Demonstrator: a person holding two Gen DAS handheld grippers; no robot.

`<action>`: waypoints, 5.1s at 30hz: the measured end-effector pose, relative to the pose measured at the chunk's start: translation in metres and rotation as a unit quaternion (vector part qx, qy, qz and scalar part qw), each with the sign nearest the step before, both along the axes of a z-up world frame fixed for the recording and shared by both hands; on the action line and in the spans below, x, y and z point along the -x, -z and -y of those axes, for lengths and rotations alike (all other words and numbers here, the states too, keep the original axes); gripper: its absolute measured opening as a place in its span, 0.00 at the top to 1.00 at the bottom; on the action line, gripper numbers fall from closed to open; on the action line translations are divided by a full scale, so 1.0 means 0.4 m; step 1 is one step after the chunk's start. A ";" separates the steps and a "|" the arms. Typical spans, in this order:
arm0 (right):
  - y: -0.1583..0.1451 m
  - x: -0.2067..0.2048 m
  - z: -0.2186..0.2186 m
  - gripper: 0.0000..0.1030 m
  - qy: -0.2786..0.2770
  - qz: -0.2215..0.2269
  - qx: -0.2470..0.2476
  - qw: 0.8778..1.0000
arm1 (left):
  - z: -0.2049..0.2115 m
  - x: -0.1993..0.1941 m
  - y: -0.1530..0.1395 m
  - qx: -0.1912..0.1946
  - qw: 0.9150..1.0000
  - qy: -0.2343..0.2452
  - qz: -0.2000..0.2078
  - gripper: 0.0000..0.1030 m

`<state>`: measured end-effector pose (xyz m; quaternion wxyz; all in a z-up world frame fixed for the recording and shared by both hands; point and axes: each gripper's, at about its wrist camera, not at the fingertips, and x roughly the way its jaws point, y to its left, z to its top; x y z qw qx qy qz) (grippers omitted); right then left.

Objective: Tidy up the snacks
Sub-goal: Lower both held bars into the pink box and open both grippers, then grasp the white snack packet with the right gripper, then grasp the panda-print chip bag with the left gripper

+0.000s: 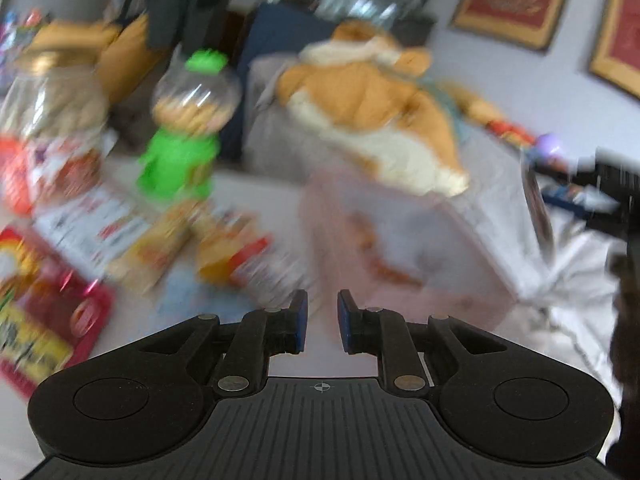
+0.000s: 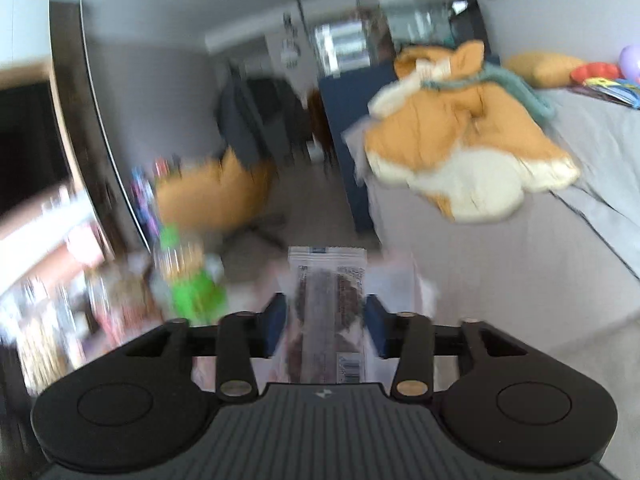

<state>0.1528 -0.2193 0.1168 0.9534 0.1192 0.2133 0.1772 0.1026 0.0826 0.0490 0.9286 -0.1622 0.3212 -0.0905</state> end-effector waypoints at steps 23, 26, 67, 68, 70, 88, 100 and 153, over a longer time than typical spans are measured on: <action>0.119 -0.152 -0.591 0.31 -0.148 -0.075 0.187 0.968 | -0.228 0.164 0.061 0.000 0.996 -0.085 0.035 0.81; 0.152 -0.214 -0.667 0.31 -0.135 -0.089 0.193 0.968 | -0.240 0.165 0.059 0.010 0.996 -0.082 0.036 0.81; 0.308 0.134 -0.286 0.13 -0.113 -0.101 0.189 0.970 | -0.007 0.225 0.020 -0.123 0.991 -0.054 -0.001 0.81; 0.311 0.143 -0.287 0.13 -0.112 -0.095 0.190 0.971 | 0.003 0.227 0.013 -0.131 0.990 -0.055 0.003 0.81; 0.309 0.148 -0.276 0.13 -0.111 -0.095 0.184 0.972 | 0.006 0.231 -0.005 -0.137 0.988 -0.072 0.014 0.81; 0.308 0.139 -0.230 0.13 -0.081 -0.110 0.124 0.983 | -0.035 0.017 0.015 -0.091 0.996 0.019 -0.008 0.81; 0.278 0.052 -0.271 0.41 -0.051 -0.134 0.140 0.980 | 0.055 0.079 0.000 -0.132 0.988 0.075 -0.026 0.77; 0.318 0.112 -0.106 0.22 -0.017 -0.112 0.104 0.988 | 0.126 0.081 -0.004 -0.110 0.988 0.077 -0.078 0.55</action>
